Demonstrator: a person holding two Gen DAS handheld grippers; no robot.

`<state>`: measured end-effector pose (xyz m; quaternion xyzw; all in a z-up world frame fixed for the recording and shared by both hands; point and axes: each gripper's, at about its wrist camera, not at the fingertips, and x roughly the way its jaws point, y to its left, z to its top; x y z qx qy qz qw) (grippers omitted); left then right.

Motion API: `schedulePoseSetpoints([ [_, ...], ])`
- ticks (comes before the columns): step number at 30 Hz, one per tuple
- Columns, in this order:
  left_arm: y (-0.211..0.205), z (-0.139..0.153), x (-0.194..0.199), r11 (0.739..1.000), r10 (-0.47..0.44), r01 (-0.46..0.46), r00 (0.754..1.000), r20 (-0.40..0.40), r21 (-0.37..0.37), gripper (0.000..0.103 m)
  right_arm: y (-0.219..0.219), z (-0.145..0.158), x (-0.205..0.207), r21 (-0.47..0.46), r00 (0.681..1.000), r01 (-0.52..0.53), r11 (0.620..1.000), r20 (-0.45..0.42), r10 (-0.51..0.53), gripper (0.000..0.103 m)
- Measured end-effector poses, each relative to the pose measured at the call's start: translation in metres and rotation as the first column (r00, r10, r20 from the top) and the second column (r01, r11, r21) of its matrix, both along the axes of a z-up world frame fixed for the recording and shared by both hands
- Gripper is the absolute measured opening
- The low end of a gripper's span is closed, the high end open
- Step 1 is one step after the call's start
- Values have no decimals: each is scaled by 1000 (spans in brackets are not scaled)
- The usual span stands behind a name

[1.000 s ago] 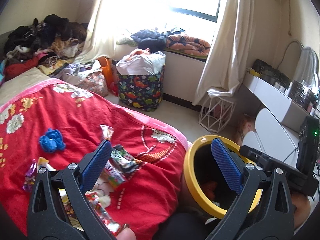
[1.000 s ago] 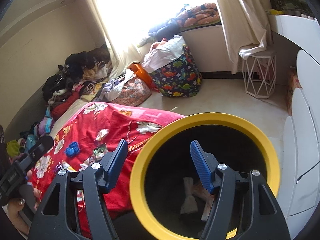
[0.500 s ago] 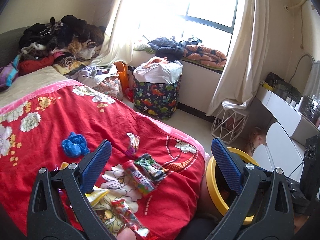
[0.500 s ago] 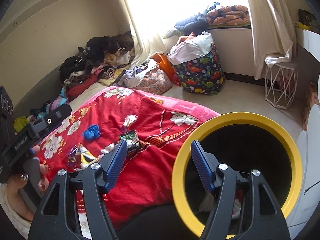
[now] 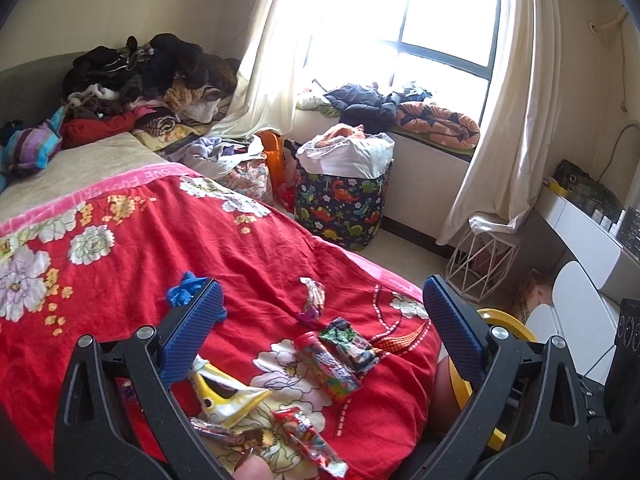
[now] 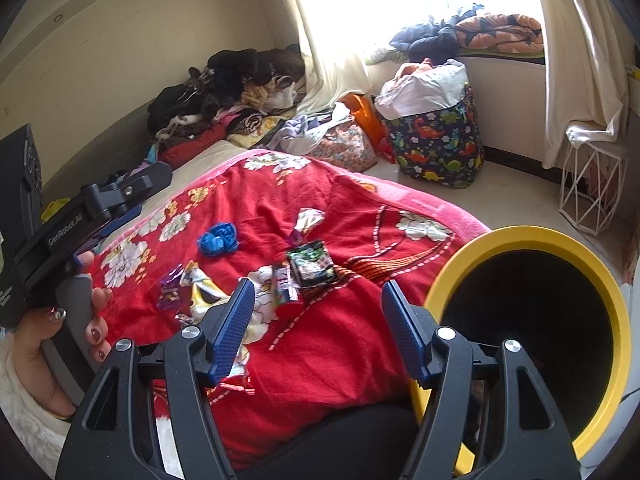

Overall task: Collect trash
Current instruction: 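Move both tools back toward the candy wrappers on the bedspread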

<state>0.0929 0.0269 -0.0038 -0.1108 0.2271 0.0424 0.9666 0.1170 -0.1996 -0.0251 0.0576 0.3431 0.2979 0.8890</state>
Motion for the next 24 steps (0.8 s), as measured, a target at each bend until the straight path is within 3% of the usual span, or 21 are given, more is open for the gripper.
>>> schedulePoseSetpoints([
  [10,31,-17,2,998,55,-56,995,-87,-8,92,46,-10,-10,-53,993,-120,991,-3,120,64],
  [13,42,-26,3,996,61,-68,991,-123,-53,92,57,-15,-12,-66,989,-150,987,-16,149,64],
  [21,62,-50,6,992,75,-95,972,-225,-79,91,80,-40,-11,-106,970,-232,967,-96,222,61],
  [24,69,-62,8,988,53,-91,959,-280,-126,75,89,-49,-11,-101,957,-268,958,-138,253,57],
])
